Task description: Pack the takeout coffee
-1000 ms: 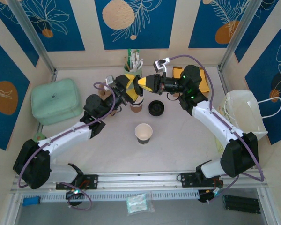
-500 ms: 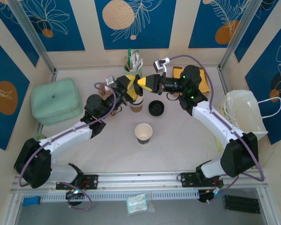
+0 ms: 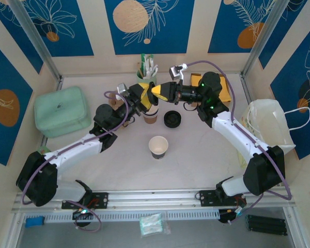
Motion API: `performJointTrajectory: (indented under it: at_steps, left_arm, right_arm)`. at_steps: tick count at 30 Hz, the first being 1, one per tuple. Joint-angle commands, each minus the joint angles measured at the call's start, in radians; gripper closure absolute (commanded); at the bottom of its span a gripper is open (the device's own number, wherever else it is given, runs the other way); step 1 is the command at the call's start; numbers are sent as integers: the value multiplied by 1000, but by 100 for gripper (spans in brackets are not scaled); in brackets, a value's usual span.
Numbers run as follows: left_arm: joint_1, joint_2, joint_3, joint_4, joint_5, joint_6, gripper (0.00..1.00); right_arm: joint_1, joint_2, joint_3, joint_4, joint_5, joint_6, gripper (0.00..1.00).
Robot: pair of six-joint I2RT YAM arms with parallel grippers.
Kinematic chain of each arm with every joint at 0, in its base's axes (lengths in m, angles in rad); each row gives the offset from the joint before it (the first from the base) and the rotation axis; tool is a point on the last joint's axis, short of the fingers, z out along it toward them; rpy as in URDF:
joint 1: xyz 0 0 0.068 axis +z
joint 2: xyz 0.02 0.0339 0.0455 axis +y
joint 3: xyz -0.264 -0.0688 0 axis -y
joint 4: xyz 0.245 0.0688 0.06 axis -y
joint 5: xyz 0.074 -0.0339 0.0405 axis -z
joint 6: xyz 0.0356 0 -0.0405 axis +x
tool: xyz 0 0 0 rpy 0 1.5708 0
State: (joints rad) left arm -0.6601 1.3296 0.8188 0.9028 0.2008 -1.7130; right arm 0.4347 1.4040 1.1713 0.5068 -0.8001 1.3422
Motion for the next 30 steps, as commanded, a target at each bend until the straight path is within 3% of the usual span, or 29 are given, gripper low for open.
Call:
performJointTrajectory:
  at_steps: [1, 6, 12, 22, 30]
  left_arm:
    - [-17, 7, -11, 59, 5, 3, 37]
    - [-18, 5, -24, 63, -1, 7, 38]
    - [-19, 2, -50, 74, -10, 7, 38]
    - [-18, -16, -94, 76, -20, 31, 39]
    - [-16, -125, -122, -130, -19, 177, 38]
  right_arm:
    - [13, -12, -6, -20, 6, -21, 100]
    - [15, -23, -2, -53, 12, -42, 99]
    - [15, -33, -4, -78, 18, -58, 90]
    - [2, -68, -16, -143, 33, -99, 62]
    - [-33, -145, -72, -271, 57, -186, 49]
